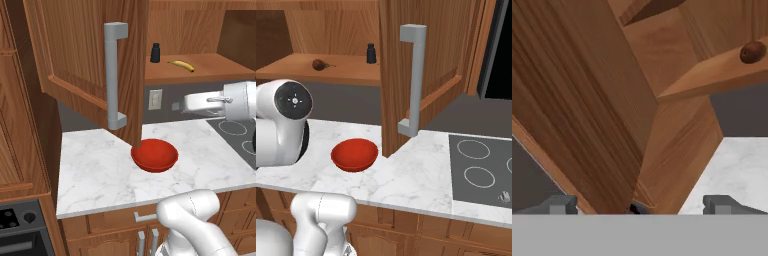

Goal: Open the cabinet. Pick the pear and banana from the cabinet and place them into the bowl. Then close the cabinet.

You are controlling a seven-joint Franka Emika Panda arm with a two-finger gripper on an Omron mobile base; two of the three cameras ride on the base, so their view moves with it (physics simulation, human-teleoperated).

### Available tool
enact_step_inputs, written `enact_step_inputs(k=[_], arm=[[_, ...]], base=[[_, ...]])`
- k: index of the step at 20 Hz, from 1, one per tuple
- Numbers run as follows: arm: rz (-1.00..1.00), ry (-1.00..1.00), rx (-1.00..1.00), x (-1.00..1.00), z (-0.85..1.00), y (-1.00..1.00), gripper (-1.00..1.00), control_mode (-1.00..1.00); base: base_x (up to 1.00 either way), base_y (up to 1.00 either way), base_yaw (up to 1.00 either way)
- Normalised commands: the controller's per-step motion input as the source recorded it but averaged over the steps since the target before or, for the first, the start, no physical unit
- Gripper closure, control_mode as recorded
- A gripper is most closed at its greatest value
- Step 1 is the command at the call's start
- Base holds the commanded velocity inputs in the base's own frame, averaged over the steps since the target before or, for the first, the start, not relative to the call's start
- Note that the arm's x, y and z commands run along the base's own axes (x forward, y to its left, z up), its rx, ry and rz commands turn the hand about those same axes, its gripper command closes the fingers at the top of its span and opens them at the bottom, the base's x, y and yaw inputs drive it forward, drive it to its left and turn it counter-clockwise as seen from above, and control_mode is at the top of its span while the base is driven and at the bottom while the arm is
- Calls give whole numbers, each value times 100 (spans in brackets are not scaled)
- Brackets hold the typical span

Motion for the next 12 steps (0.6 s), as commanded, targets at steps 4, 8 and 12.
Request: enact_step_inputs(k=[4, 8, 12], arm=[[5, 6, 0, 42, -30, 28, -100, -100], [5, 6, 3, 59, -11, 26, -100, -100], [10, 9, 5, 72, -2, 16, -100, -100]], base=[[0, 0, 0], [0, 0, 0], [0, 0, 0]])
